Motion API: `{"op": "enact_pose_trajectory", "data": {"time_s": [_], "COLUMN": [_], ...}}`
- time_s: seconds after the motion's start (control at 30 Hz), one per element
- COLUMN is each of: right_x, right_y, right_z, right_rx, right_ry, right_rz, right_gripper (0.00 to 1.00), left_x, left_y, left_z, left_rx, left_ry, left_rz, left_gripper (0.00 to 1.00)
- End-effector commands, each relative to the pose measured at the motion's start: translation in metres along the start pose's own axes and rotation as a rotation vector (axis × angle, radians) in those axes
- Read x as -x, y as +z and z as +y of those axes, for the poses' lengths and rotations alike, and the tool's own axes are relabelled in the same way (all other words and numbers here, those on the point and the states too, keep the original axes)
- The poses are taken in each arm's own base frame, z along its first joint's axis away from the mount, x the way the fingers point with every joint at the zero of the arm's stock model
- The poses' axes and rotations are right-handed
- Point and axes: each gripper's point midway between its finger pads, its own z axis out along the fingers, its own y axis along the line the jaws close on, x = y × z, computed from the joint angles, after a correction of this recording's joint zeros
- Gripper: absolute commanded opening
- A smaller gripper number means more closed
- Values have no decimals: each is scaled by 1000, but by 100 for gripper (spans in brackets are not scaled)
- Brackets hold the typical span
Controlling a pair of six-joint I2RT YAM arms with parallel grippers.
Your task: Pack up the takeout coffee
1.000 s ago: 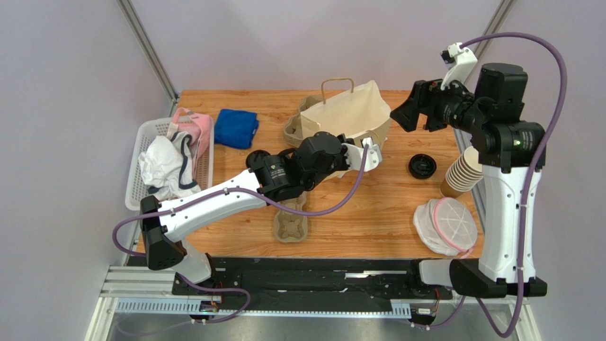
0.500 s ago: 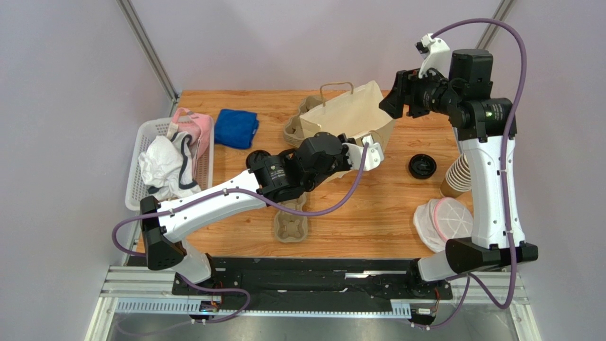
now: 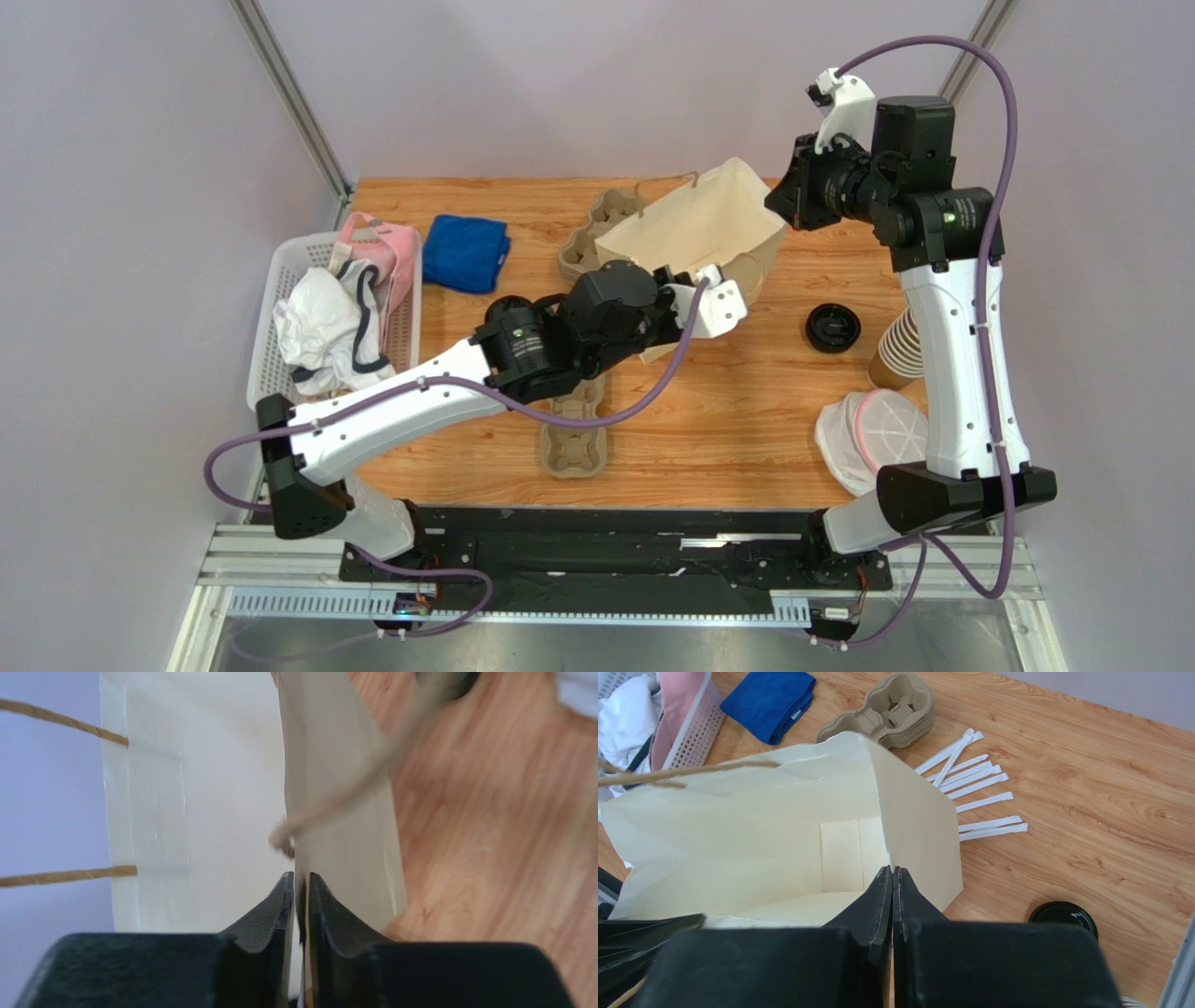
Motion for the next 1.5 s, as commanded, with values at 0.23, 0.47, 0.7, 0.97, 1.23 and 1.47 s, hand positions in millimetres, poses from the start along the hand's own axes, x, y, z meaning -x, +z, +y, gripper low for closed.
{"op": "enact_pose_trajectory", "data": {"time_s": [0.23, 0.47, 0.7, 0.97, 1.23, 1.47], "right_x": [19, -2, -32, -73, -91, -89], "right_y": [-22, -35, -37, -37, -48, -48], "right_z": [16, 41, 57, 87, 95, 95], "right_rx": [54, 196, 293, 424, 452, 450], "right_ry": [-141, -280, -273, -326, -403, -386], "right_rz": [-137, -119, -29, 36, 61, 66], "right_gripper": [0, 0, 0, 0, 0, 0], "left_x": [3, -84, -129, -161, -206, -244], "left_y": [-137, -140, -118, -71, -21, 19], "left_z": [12, 38, -6, -24, -38, -41], "left_rx": [-224, -174, -378, -506, -586, -642], "left_ry": [-303, -606, -619, -502, -428, -331], "left_rz": [-245, -95, 87, 162, 301, 350], "left_gripper": [68, 72, 73, 73, 63, 54]}}
